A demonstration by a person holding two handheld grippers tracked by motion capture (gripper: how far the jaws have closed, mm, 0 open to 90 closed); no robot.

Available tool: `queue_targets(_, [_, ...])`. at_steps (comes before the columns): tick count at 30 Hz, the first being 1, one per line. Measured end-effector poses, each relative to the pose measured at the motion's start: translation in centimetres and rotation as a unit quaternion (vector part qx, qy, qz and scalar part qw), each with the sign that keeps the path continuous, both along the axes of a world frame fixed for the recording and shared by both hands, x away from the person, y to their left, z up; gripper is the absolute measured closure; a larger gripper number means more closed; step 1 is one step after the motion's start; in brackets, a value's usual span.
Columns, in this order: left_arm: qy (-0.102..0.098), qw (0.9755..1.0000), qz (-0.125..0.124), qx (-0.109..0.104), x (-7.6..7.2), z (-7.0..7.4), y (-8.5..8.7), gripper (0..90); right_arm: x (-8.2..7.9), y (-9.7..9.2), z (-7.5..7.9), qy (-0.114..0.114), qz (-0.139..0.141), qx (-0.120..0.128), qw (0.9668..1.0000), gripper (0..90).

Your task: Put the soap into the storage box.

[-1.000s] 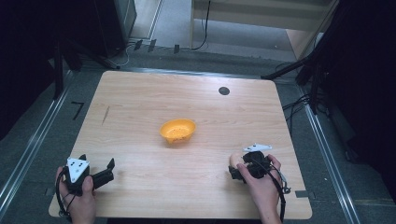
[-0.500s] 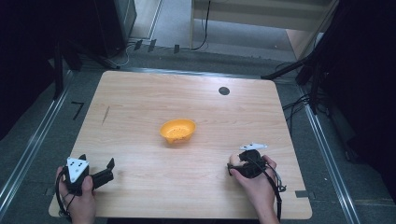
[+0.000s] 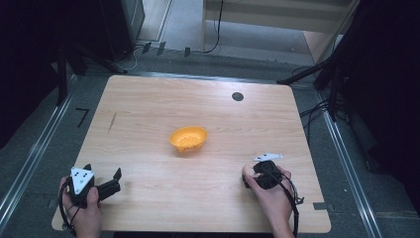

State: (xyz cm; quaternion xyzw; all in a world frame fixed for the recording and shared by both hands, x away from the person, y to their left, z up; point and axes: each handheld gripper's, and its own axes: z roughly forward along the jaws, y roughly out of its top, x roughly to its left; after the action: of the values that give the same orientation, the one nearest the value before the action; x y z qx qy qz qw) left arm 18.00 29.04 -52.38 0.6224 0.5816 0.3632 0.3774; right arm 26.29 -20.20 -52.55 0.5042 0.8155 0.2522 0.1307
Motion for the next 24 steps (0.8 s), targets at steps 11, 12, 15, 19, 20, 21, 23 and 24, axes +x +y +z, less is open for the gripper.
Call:
queue_targets(11, [0.000, 1.0000, 0.000, -0.003, 0.0, 0.0, 0.0, 4.1, -0.2, -0.7, -0.1, -0.017, 0.023, 0.013, 0.9995, 31.7])
queue_targets(12, [0.002, 1.0000, -0.001, -0.002, 0.0, 0.0, 0.0, 4.0, -0.2, -0.9, 0.0, -0.022, 0.033, 0.017, 0.9991, 31.9])
queue_targets(15, [0.001, 1.0000, -0.001, -0.001, 0.0, 0.0, 0.0, 4.1, -0.2, -1.1, 0.3, -0.027, 0.045, 0.028, 0.9982, 32.1])
queue_targets(19, [0.002, 1.0000, 0.000, 0.003, 0.0, 0.0, 0.0, 4.3, -0.2, -1.4, 0.9, -0.028, 0.063, 0.032, 0.9971, 32.1])
queue_targets(20, [0.002, 1.0000, 0.000, 0.003, 0.0, 0.0, -0.1, 4.5, -0.1, -1.4, 1.0, -0.030, 0.070, 0.030, 0.9966, 32.2])
queue_targets(21, [0.003, 1.0000, -0.001, 0.003, 0.0, 0.0, -0.1, 4.6, -0.1, -1.4, 1.1, -0.033, 0.078, 0.031, 0.9959, 32.2])
queue_targets(23, [0.003, 1.0000, -0.001, 0.004, 0.1, 0.0, -0.1, 4.6, -0.1, -1.3, 1.2, -0.031, 0.082, 0.031, 0.9956, 32.2])
queue_targets(24, [0.003, 1.0000, 0.000, 0.003, 0.1, 0.0, -0.1, 4.6, 0.0, -1.3, 1.5, -0.036, 0.094, 0.029, 0.9945, 32.3])
